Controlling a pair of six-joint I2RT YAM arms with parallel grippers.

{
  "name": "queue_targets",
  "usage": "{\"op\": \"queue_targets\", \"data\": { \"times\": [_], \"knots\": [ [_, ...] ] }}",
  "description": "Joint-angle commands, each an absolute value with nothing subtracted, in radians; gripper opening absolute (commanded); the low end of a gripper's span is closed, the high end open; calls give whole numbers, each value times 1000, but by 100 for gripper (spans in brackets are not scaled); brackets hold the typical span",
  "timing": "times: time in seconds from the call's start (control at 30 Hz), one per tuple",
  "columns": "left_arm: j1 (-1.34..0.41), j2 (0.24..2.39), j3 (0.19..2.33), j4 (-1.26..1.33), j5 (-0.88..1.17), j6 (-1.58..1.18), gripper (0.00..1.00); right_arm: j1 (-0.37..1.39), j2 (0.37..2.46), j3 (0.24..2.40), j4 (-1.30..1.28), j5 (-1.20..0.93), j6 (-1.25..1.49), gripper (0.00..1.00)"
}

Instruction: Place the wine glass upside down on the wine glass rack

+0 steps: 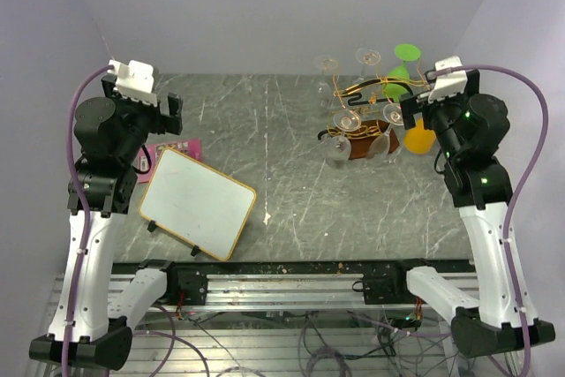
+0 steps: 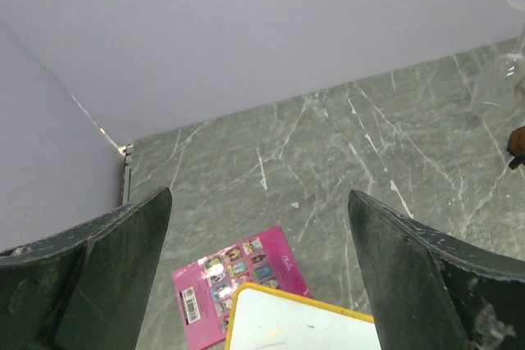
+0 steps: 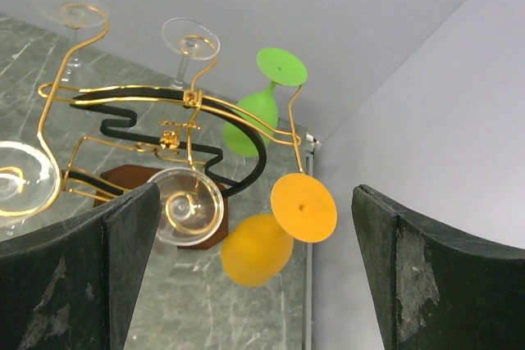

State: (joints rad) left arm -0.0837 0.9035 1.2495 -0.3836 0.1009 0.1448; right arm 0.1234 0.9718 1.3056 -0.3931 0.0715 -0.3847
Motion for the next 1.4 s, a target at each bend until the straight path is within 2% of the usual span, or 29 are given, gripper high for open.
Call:
{"op": "queue_targets", "data": {
  "times": [0.0, 0.3, 1.37],
  "knots": [
    [-72, 875, 1230, -424, 69, 134, 99, 92, 915, 1265, -458, 9, -394, 100],
    [-56, 823, 1183, -423, 57, 107, 99, -23, 879, 1265, -460, -76, -293, 100],
    [-40, 772, 1133, -436, 84, 87, 99, -92, 806, 1178, -469, -142, -239, 100]
  ]
}}
